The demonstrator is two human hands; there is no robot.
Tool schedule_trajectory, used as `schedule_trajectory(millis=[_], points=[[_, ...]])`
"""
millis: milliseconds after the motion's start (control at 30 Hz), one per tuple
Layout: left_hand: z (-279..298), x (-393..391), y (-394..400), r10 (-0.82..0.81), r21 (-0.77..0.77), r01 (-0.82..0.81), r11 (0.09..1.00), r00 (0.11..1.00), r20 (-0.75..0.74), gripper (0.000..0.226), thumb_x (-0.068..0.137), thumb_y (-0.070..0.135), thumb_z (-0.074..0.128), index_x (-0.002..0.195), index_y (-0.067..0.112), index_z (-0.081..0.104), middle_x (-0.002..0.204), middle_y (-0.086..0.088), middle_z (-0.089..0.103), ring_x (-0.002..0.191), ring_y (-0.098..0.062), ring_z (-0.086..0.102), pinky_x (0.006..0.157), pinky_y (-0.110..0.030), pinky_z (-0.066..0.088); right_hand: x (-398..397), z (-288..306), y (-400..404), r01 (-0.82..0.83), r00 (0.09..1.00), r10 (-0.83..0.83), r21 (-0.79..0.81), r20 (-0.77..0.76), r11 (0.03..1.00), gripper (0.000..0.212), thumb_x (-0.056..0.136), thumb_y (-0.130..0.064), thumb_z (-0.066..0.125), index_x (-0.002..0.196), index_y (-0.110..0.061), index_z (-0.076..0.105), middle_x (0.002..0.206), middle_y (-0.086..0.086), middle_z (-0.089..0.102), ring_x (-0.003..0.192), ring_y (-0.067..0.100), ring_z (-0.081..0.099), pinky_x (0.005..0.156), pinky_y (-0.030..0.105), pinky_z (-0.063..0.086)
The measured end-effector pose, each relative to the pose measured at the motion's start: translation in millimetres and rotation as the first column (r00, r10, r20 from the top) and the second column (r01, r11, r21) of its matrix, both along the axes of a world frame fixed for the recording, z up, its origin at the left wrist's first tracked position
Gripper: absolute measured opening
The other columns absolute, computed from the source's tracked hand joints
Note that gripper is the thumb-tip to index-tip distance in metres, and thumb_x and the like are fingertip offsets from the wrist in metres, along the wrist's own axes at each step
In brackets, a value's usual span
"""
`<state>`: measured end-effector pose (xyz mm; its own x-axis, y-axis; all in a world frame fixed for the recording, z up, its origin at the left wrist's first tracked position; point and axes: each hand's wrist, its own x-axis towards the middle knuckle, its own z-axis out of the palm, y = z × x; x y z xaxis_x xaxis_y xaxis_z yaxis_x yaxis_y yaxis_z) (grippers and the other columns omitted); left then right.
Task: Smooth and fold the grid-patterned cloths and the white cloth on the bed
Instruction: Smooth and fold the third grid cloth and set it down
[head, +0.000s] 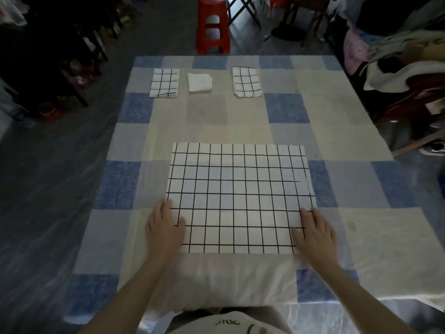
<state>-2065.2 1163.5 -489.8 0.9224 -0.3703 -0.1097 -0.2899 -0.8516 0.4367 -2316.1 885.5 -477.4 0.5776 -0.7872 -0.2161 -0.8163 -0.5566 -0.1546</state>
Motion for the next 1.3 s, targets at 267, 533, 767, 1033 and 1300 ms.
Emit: schedule_trajectory(millis=[267, 533, 767, 1033, 1300], points=[[9.4, 50.1, -51.7, 0.225, -0.200, -0.268, 0.942, 0.950, -0.214, 0.056, 0.087, 0.036, 0.063, 0.135, 0.012, 0.044, 0.134, -0.010, 0.052, 0.122, -0.031, 0.048, 0.104, -0.053, 0.038, 54.8, 25.0, -41.1, 0.243, 0.968, -0.251, 0.198, 0.017, 0.950, 0.079, 0.090, -0.036, 0.059, 0.149, -0.009, 0.014, 0.150, 0.020, 0.028, 0.137, 0.037, 0.027, 0.107, 0.052, 0.028], [17.2, 82.2, -59.0, 0.382, -0.198, -0.513, 0.836, 0.801, -0.462, 0.061, 0.083, 0.032, 0.070, 0.134, 0.014, 0.042, 0.135, -0.010, 0.050, 0.117, -0.032, 0.051, 0.105, -0.047, 0.038, 77.5, 25.2, -84.8, 0.438, 0.750, -0.612, 0.504, 0.251, 0.744, 0.061, 0.082, -0.028, 0.072, 0.128, 0.004, 0.047, 0.119, 0.023, 0.059, 0.107, 0.038, 0.057, 0.091, 0.045, 0.049], [34.1, 99.7, -62.5, 0.329, -0.267, -0.528, 0.806, 0.775, -0.540, 0.026, 0.087, 0.027, 0.066, 0.104, 0.008, 0.067, 0.103, -0.015, 0.068, 0.097, -0.032, 0.063, 0.089, -0.041, 0.053, 78.5, 30.4, -117.1, 0.430, 0.745, -0.626, 0.552, 0.229, 0.714, 0.028, 0.086, -0.029, 0.068, 0.092, -0.002, 0.064, 0.088, 0.018, 0.062, 0.081, 0.031, 0.061, 0.079, 0.041, 0.051], [100.3, 143.5, -105.0, 0.274, -0.618, -0.431, 0.657, 0.901, -0.337, 0.020, 0.086, 0.014, 0.068, 0.105, 0.011, 0.067, 0.095, -0.005, 0.067, 0.085, -0.012, 0.059, 0.079, -0.025, 0.046, 93.3, 75.7, -162.3, 0.283, 0.605, -0.632, 0.611, 0.485, 0.739, 0.022, 0.090, -0.027, 0.063, 0.082, -0.007, 0.064, 0.082, 0.013, 0.058, 0.072, 0.018, 0.049, 0.060, 0.028, 0.035], [110.6, 113.3, -68.9, 0.045, -0.717, -0.131, 0.684, 0.990, -0.137, 0.028, 0.086, 0.002, 0.066, 0.089, 0.029, 0.059, 0.064, 0.006, 0.046, 0.059, -0.002, 0.043, 0.062, -0.015, 0.040, 46.0, 96.1, -132.6, 0.178, 0.621, -0.457, 0.453, 0.637, 0.874, 0.021, 0.092, -0.020, 0.061, 0.085, -0.002, 0.068, 0.076, 0.010, 0.057, 0.074, 0.015, 0.047, 0.066, 0.028, 0.037]])
